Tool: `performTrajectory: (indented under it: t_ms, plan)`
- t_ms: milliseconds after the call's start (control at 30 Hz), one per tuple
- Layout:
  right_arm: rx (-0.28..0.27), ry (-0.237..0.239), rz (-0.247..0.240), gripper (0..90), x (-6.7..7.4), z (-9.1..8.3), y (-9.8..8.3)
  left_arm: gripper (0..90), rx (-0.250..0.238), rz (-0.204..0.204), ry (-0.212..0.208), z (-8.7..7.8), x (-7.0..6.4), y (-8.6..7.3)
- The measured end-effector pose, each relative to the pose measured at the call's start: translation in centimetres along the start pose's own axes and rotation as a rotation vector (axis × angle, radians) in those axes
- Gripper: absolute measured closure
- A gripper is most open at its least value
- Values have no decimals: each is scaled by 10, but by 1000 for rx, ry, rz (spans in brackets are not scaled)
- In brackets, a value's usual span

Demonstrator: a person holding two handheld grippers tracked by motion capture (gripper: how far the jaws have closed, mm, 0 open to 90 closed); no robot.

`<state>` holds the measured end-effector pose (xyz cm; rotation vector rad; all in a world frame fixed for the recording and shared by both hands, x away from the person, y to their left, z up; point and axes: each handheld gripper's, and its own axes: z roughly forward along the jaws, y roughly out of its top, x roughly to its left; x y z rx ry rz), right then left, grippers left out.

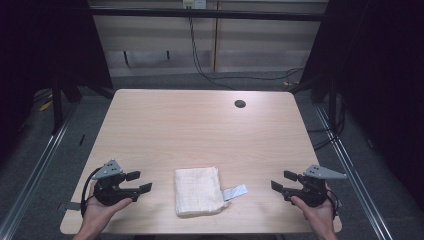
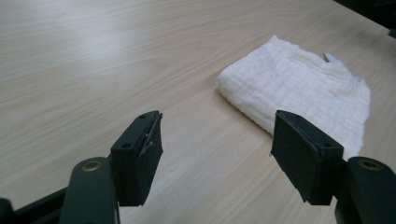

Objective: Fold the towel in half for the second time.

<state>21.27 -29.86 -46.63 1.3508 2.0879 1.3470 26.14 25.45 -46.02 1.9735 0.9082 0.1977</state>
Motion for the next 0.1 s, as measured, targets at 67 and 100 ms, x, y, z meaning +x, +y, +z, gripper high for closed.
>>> performTrajectory:
  t_ms: [67, 100]
  plan:
    - [-7, -3, 5, 297, -1, 1, 0, 333, 7, -6, 9, 0, 1, -3]
    - [-10, -9, 2, 294, -1, 1, 0, 333, 10, -17, 15, 1, 1, -3]
